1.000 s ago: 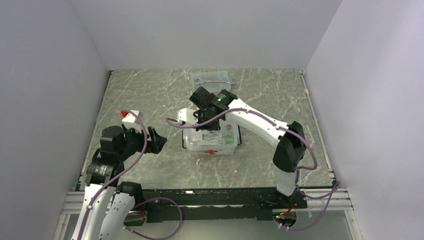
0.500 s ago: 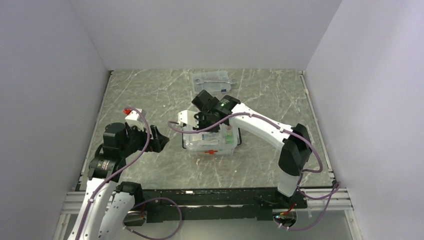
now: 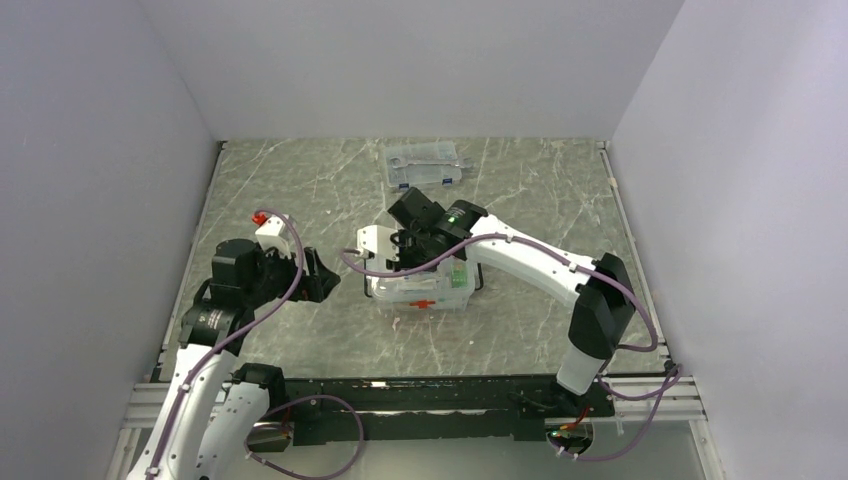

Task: Organize the medicine kit

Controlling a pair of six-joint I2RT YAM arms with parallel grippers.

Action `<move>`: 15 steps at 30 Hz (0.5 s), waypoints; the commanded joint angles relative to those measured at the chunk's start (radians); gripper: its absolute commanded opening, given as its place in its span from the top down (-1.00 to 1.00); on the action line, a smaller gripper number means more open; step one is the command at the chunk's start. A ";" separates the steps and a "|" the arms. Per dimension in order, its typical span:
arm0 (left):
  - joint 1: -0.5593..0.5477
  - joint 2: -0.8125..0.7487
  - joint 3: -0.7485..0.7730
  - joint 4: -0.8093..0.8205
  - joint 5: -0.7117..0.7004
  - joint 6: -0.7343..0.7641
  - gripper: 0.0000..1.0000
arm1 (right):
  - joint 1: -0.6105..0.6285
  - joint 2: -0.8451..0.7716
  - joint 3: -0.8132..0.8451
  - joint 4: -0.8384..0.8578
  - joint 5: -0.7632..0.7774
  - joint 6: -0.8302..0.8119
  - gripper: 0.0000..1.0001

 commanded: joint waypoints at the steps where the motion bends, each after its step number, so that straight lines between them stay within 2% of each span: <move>1: -0.004 0.008 0.053 -0.009 0.017 0.003 -0.99 | 0.007 -0.039 -0.024 0.013 -0.027 0.008 0.36; 4: -0.004 0.011 0.062 -0.015 0.011 0.003 -0.99 | 0.007 -0.053 -0.027 0.012 -0.016 0.004 0.25; 9: -0.003 0.016 0.090 -0.024 0.006 0.006 -0.99 | 0.007 -0.099 -0.041 0.038 -0.001 0.007 0.17; 15: -0.004 0.039 0.116 -0.014 0.024 -0.007 -0.99 | -0.009 -0.225 -0.117 0.173 -0.004 0.058 0.00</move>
